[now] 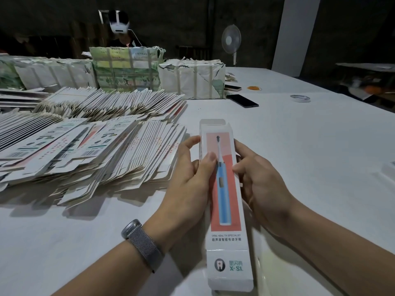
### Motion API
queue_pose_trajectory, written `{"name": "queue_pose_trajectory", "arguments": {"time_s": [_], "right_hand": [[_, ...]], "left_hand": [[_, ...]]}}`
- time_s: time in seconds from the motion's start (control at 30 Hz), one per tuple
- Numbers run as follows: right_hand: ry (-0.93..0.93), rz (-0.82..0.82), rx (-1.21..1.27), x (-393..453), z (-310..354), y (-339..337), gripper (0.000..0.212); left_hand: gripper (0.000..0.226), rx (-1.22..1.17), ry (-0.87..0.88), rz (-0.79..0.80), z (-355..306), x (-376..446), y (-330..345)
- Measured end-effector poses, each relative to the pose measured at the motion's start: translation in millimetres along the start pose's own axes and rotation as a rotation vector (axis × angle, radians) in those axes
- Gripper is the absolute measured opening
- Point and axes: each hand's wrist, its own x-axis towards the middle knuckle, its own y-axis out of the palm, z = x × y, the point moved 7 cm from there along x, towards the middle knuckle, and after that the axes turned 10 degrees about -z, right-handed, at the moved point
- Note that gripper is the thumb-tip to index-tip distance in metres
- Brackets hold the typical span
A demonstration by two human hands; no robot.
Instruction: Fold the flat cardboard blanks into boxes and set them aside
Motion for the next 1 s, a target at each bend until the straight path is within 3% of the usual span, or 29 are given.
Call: {"name": "queue_pose_trajectory", "arguments": {"time_s": [0.17,0.3,0.7,0.87,1.0], "right_hand": [[0.006,-0.034,0.058,-2,-4,2,0.041],[-0.005,-0.034,0.073,-2,-4,3,0.048],[-0.101,0.024,0.015,-5,10,5,0.065],[-0.062,-0.008,0.008,-5,7,4,0.051],[-0.036,-0.031,0.022,-6,7,3,0.044]], "left_hand": [[0.022,0.01,-0.067,-0.006,-3,-2,-3],[0.024,0.06,-0.037,0.051,-11,-3,-5],[0.057,0.215,0.113,0.072,-17,-1,-2],[0.037,0.117,0.112,0.097,-13,-2,0],[0.033,0.053,0.039,0.075,-8,-4,0]]}}
